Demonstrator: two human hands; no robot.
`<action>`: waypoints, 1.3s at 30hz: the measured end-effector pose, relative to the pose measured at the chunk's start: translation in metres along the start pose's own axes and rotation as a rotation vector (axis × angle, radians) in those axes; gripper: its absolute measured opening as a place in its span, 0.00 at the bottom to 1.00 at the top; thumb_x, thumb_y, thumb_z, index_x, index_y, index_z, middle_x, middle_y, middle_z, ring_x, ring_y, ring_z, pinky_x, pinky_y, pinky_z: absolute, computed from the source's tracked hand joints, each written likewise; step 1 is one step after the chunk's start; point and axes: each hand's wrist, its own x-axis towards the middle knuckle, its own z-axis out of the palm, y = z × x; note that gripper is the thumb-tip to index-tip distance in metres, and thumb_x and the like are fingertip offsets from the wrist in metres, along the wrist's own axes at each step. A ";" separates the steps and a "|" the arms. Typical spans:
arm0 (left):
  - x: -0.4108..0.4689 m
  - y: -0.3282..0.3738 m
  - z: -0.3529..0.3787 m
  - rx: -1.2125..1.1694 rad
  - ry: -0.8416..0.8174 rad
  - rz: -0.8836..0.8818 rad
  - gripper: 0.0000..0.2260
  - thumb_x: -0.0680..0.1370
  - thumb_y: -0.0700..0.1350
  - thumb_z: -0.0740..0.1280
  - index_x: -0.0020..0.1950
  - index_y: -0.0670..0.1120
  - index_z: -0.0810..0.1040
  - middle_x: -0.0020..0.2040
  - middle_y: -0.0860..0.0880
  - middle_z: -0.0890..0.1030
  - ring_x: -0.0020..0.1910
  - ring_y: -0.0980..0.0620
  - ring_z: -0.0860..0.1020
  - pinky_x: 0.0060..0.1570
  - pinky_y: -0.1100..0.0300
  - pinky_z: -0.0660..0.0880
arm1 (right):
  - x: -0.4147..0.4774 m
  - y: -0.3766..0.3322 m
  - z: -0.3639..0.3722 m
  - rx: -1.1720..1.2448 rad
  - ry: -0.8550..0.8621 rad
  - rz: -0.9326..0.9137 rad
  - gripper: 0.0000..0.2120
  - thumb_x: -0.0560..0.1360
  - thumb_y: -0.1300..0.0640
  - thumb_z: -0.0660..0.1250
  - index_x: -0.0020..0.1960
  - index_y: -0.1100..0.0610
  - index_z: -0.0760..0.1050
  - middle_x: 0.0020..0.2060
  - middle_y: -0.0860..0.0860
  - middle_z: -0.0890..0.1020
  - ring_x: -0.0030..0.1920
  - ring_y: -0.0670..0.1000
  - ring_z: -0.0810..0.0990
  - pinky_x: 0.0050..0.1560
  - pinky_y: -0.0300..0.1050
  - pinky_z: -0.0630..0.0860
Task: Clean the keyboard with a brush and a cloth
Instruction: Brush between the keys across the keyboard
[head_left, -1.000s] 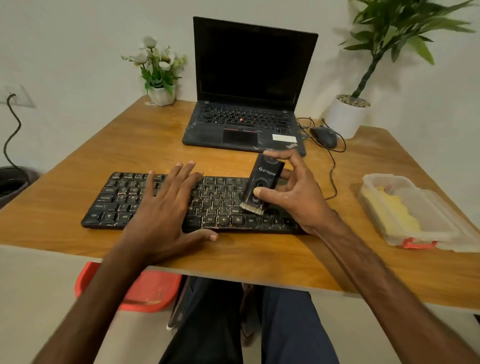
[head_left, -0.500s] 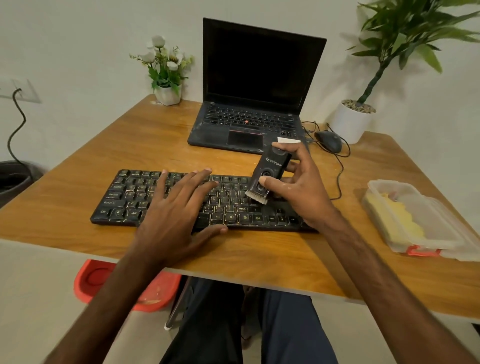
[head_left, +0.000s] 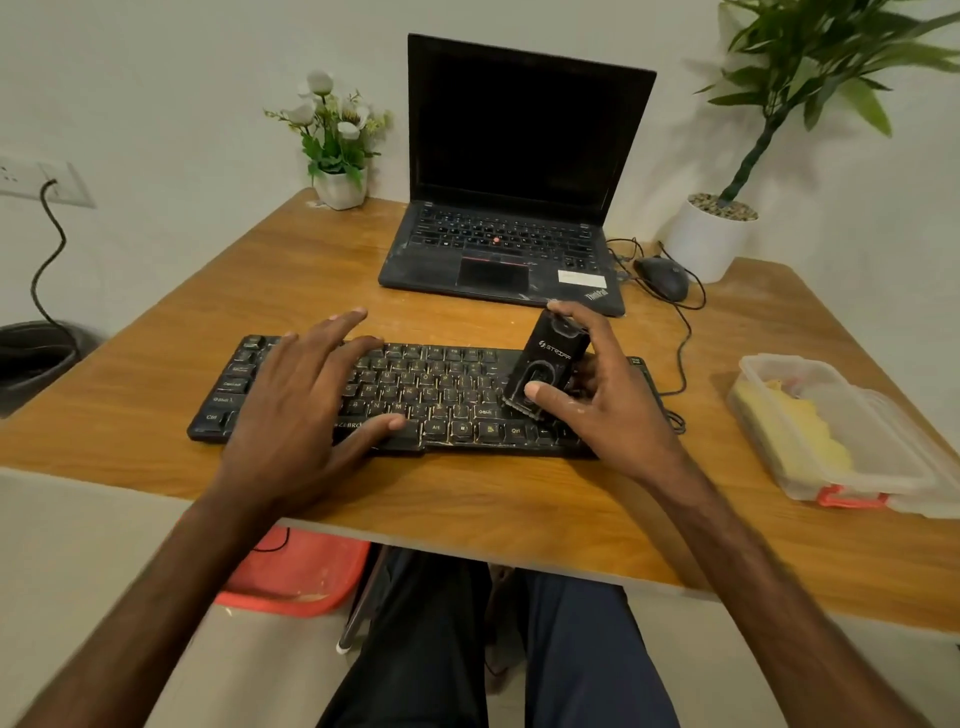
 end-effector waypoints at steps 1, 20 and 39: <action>0.000 -0.002 -0.002 -0.002 0.017 -0.005 0.34 0.78 0.66 0.57 0.74 0.42 0.67 0.78 0.41 0.64 0.76 0.40 0.64 0.73 0.38 0.62 | 0.000 0.001 0.000 -0.018 0.002 0.002 0.37 0.74 0.53 0.73 0.74 0.38 0.56 0.60 0.49 0.77 0.51 0.45 0.82 0.46 0.47 0.84; -0.020 -0.045 -0.012 -0.062 -0.146 -0.269 0.52 0.68 0.81 0.53 0.81 0.48 0.52 0.82 0.44 0.54 0.76 0.38 0.65 0.65 0.34 0.70 | 0.032 0.006 0.011 0.200 0.038 -0.028 0.29 0.75 0.58 0.72 0.70 0.43 0.65 0.59 0.49 0.77 0.50 0.54 0.83 0.35 0.47 0.81; 0.021 0.045 0.015 0.185 -0.295 0.104 0.52 0.70 0.82 0.44 0.82 0.46 0.53 0.83 0.43 0.51 0.81 0.42 0.51 0.75 0.33 0.53 | 0.032 0.002 -0.001 0.263 0.066 -0.036 0.34 0.68 0.63 0.78 0.68 0.44 0.68 0.64 0.52 0.74 0.56 0.53 0.80 0.47 0.52 0.83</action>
